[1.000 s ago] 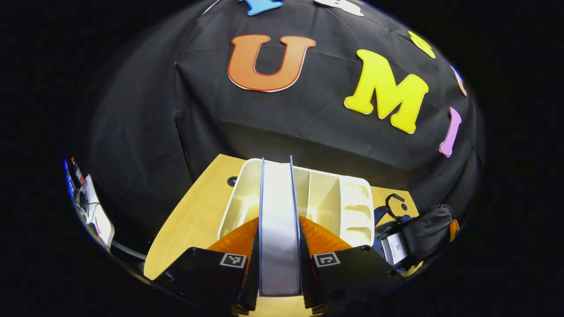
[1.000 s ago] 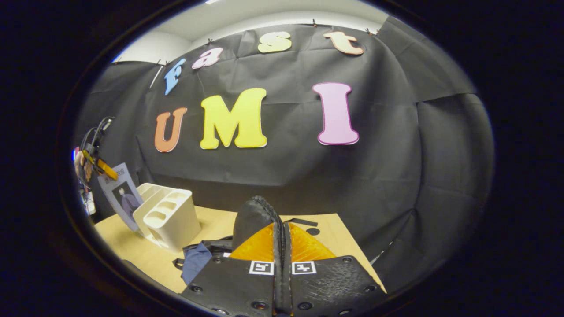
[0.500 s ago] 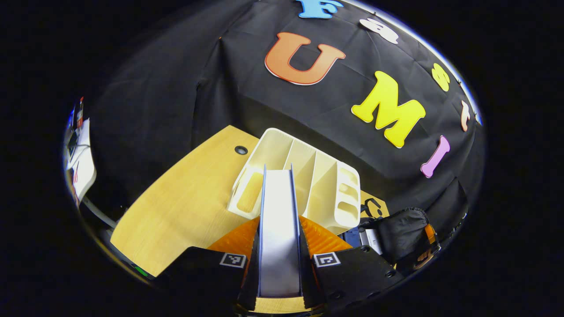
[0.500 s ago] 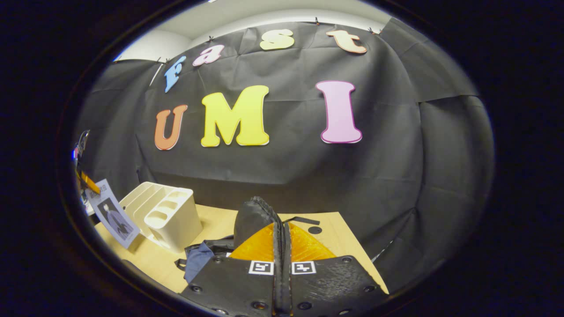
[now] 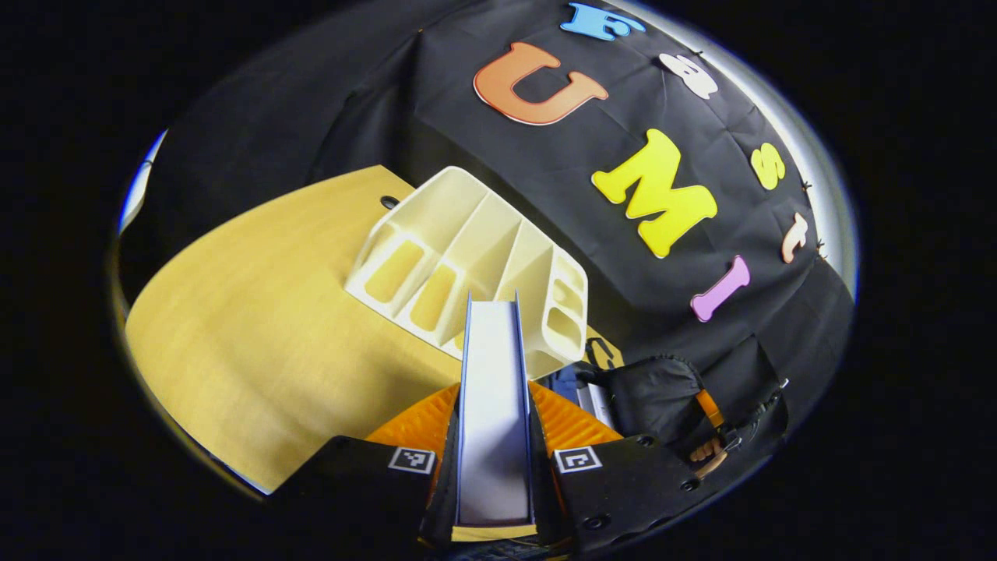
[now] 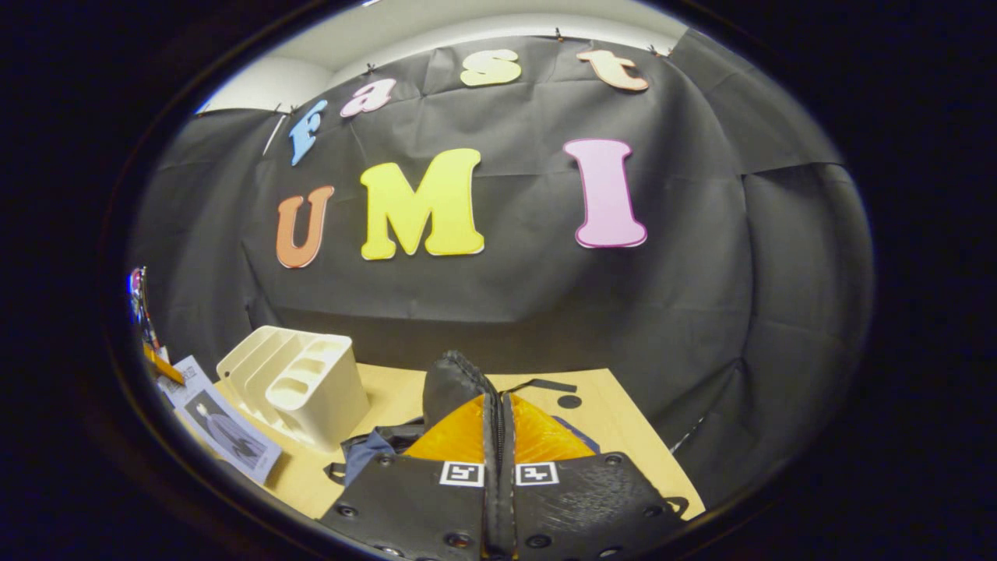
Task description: Open the schoolbag, grab two books from the bookshelf and put them into the schoolbag.
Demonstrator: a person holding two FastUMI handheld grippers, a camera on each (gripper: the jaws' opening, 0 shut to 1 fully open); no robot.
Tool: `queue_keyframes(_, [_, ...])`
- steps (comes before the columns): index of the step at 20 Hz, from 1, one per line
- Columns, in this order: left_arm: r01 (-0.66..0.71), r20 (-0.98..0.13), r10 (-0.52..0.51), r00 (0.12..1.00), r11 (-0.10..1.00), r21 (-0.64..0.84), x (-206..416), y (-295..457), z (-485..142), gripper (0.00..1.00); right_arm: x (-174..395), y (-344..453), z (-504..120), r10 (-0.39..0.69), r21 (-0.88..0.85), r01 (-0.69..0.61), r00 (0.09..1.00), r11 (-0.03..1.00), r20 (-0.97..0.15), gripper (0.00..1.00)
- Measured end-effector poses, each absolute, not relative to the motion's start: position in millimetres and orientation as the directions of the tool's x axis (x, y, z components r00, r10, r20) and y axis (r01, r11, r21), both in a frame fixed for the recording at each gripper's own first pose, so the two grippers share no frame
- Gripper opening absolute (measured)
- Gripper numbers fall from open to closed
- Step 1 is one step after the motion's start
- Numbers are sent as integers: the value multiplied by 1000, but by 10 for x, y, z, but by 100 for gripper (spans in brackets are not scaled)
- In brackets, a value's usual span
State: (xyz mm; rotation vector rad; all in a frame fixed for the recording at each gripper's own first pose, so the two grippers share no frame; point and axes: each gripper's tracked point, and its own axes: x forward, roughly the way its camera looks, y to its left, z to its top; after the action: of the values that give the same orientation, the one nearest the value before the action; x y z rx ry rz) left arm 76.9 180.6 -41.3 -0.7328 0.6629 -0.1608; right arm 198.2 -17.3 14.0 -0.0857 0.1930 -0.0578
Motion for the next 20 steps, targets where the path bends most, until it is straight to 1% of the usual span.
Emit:
queue_keyframes(4, [-18,-409,-471,782,638,-770,925,1305,-342,41,1961,-226,201,-102,-123,81,979,989,-178,0])
queue_keyframes(7, [-15,-376,-515,770,575,-818,1111,1023,-361,41,1941,-236,196,-100,-114,81,979,990,-180,0])
queue_keyframes(9, [-1,-345,-537,769,540,-842,1113,845,-445,41,1918,-278,214,-117,-115,97,977,989,-177,0])
queue_keyframes(11, [13,-324,-568,757,509,-861,1167,623,-501,41,1898,-218,267,-97,-121,77,982,990,-164,0])
queue_keyframes(16, [21,-302,-615,728,461,-887,1410,83,-587,42,1868,-152,334,-68,-136,49,988,990,-141,0])
queue_keyframes(20, [23,-330,-619,713,491,-871,1569,-297,-699,41,1877,-151,306,-61,-130,41,987,991,-149,0])
